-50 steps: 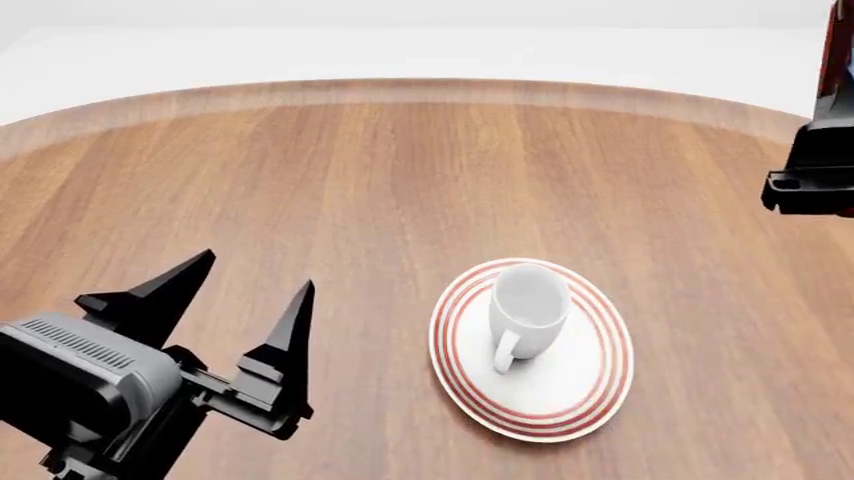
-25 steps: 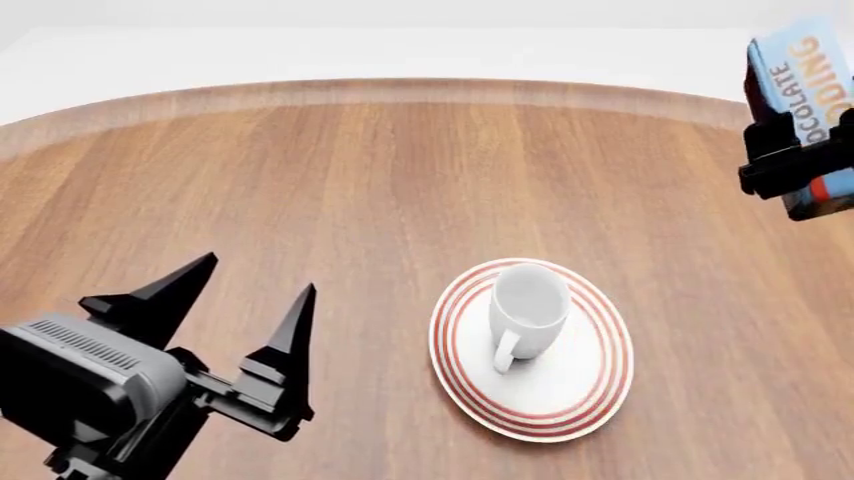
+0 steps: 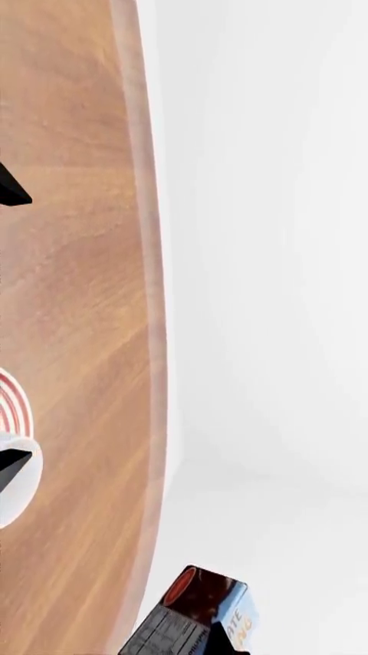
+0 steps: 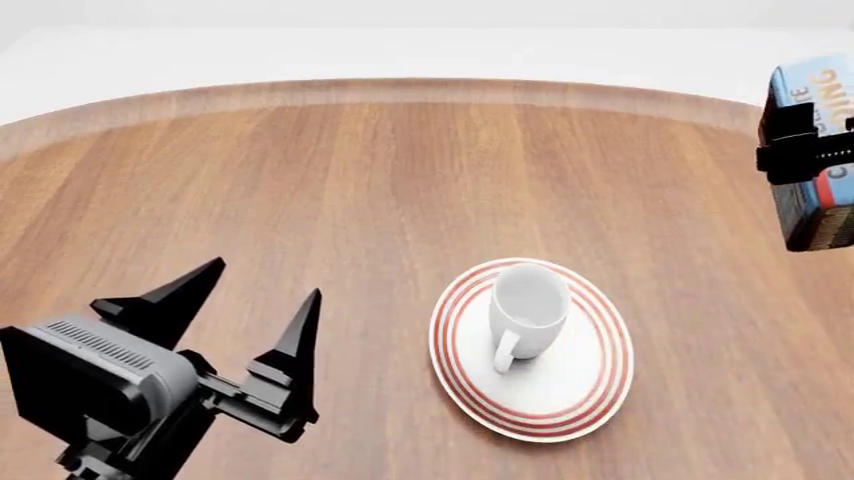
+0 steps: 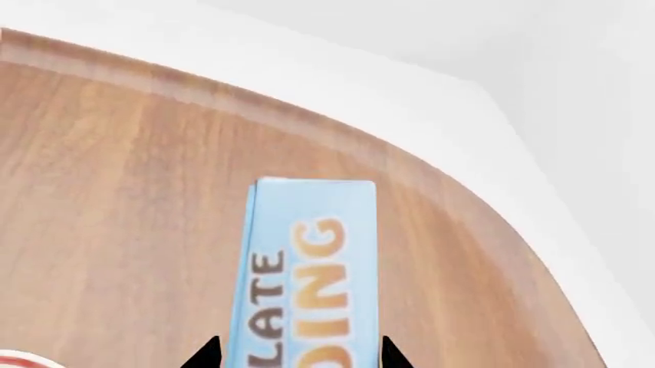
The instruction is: Pick up the white mug and put it on the plate, and put the chocolate pudding to the right of the plate.
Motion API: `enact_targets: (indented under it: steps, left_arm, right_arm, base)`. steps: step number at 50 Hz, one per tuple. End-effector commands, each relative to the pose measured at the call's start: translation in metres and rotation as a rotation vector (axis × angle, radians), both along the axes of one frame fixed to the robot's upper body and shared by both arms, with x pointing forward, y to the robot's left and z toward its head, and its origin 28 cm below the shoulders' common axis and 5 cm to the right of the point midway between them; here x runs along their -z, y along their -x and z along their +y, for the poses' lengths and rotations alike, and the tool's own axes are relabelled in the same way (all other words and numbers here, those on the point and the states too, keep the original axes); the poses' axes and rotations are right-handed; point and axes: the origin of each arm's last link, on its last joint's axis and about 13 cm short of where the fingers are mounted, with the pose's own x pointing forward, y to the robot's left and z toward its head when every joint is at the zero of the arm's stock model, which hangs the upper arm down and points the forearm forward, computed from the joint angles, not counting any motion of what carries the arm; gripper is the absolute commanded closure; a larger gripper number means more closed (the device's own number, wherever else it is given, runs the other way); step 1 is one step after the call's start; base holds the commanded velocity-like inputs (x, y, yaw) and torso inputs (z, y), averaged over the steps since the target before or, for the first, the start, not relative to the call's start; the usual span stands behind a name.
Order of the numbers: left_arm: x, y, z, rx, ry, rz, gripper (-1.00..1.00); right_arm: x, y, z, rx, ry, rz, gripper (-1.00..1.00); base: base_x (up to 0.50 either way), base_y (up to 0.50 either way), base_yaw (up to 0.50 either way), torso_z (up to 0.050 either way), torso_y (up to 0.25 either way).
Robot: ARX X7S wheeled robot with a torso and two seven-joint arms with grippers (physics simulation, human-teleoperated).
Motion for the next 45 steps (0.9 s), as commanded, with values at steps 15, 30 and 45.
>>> enact_targets:
  steps: [15,30,45]
  left_arm:
    - [-0.001,-0.003,0.0,0.015,0.029,-0.02,-1.0]
    - [-0.001,-0.003,0.001,0.014,0.031,-0.022,-1.0]
    - [0.002,-0.004,0.001,0.014,0.034,-0.012,-1.0]
  right_arm:
    - [0.029,0.003,-0.01,-0.101,-0.105,0.166,1.0]
    - [0.041,0.006,-0.015,-0.161,-0.284,0.101,1.0]
    - [0.065,0.005,-0.024,-0.162,-0.422,0.087,1.0]
  base:
    - [0.0,0.0,0.0,0.0,0.0]
    - [0.0,0.0,0.0,0.0,0.0]
    - [0.0,0.0,0.0,0.0,0.0]
